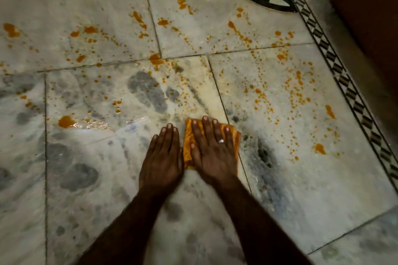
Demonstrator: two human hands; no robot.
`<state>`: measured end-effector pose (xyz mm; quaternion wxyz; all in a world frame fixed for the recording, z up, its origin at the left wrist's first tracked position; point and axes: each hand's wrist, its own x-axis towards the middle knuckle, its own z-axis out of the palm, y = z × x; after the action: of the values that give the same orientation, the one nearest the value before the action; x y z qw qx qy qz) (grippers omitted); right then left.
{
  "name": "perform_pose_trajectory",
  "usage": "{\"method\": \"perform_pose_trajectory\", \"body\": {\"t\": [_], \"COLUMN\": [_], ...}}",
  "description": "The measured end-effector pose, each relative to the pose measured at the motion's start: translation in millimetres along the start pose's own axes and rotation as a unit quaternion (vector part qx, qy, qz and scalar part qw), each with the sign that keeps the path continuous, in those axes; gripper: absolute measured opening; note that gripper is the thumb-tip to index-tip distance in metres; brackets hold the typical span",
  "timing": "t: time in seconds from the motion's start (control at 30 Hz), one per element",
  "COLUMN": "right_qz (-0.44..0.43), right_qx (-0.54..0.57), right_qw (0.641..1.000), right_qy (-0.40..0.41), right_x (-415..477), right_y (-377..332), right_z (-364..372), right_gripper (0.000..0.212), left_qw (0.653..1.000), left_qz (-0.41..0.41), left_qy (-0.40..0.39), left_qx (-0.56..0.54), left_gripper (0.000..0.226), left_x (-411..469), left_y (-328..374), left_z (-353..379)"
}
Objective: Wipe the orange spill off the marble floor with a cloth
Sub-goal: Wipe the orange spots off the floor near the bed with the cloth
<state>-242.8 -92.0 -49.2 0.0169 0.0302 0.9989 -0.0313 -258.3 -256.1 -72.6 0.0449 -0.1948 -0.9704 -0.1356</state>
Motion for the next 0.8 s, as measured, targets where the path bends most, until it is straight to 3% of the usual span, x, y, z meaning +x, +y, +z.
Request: {"method": "perform_pose_trajectory", "body": {"t": [0.17, 0.3, 0.43, 0.5, 0.6, 0.7, 0.8], "right_qz": [0.094, 0.193, 0.257, 0.225, 0.081, -0.040, -0.097], "right_qx": [-0.011, -0.008, -0.034, -0.018, -0.022, -0.011, -0.013], "right_qw": [0.995, 0.981, 0.966, 0.974, 0.996, 0.998, 0.994], "right_qy": [-0.006, -0.003, -0.014, -0.027, -0.040, -0.045, -0.044], "right_x": [21.8, -23.0, -90.1, -102.9, -90.3, -41.3, 23.6], "right_y": [60.6, 99.1, 66.3, 41.9, 26.8, 38.3, 71.6], "right_z": [-7.0, -7.0, -2.8, -7.6, -12.9, -13.0, -12.9], "right_gripper": [0.066, 0.066, 0.067, 0.068, 0.068, 0.067, 0.066], "left_qw": [1.000, 1.000, 0.999, 0.998, 0.998, 0.999, 0.999], "left_qz": [-0.014, -0.019, -0.020, -0.021, -0.023, -0.020, -0.023], "left_qy": [-0.006, -0.013, -0.023, -0.040, -0.045, -0.043, -0.044], "left_qx": [-0.014, -0.018, -0.027, -0.034, -0.031, -0.025, -0.011], "left_gripper": [0.057, 0.058, 0.059, 0.059, 0.060, 0.060, 0.061], "left_x": [1.6, 1.7, 2.2, 4.6, 4.7, 5.2, 4.1], "left_y": [2.6, 3.9, 4.1, 4.7, 5.0, 5.3, 4.9], "left_z": [-3.5, -3.8, -9.5, -13.9, -13.4, -10.1, -9.1]}}
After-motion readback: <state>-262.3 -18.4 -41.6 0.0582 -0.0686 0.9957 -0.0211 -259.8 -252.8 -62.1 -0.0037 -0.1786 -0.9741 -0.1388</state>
